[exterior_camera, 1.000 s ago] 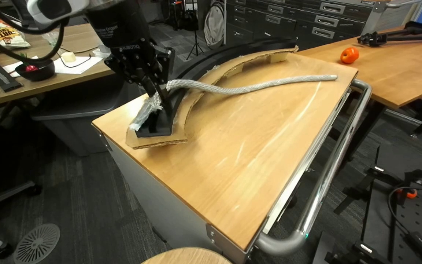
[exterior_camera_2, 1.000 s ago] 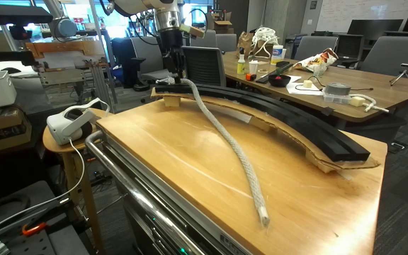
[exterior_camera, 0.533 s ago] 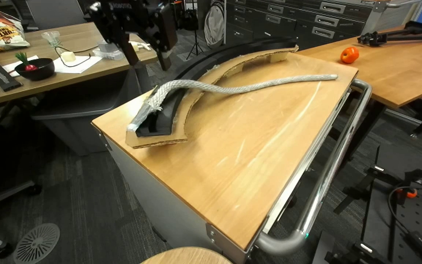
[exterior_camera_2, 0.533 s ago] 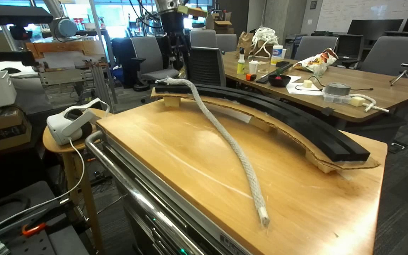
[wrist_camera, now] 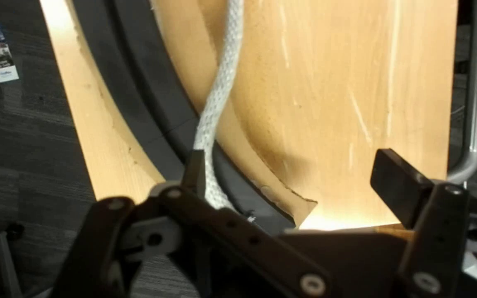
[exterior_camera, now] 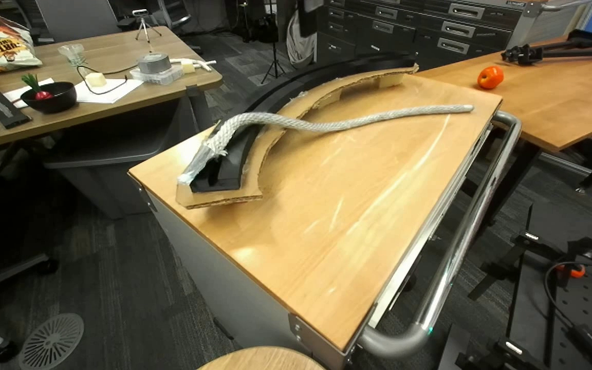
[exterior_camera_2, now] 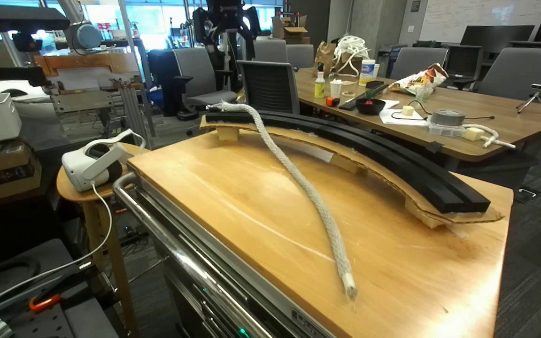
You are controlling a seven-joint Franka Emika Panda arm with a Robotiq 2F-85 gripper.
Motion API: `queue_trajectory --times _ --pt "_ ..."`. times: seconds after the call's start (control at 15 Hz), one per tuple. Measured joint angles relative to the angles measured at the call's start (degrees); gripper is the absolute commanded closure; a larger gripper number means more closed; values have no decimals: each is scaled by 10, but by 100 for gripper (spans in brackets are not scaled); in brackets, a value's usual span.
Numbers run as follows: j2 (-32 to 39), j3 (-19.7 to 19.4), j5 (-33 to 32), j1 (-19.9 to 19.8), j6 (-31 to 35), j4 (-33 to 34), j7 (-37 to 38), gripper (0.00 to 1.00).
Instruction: Put the white rope on the black board
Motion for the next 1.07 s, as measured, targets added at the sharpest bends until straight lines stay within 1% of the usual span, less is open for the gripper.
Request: queue_trajectory --times 0.13,0.27,0.33,0.4,0.53,0.73,1.0,1.07 --pt "-39 -3 17 -9 9 -46 14 0" --pt "-52 -3 20 -11 10 -62 18 0" --pt "-49 -2 11 -8 11 -62 24 0" --pt "-45 1 -10 -2 19 -62 47 0" --pt "-37 7 -58 15 57 -72 126 0" --pt "-33 11 -98 35 106 -109 261 0" --pt "-49 10 -114 38 135 -189 421 0" --pt "-60 10 -112 37 156 -217 430 0"
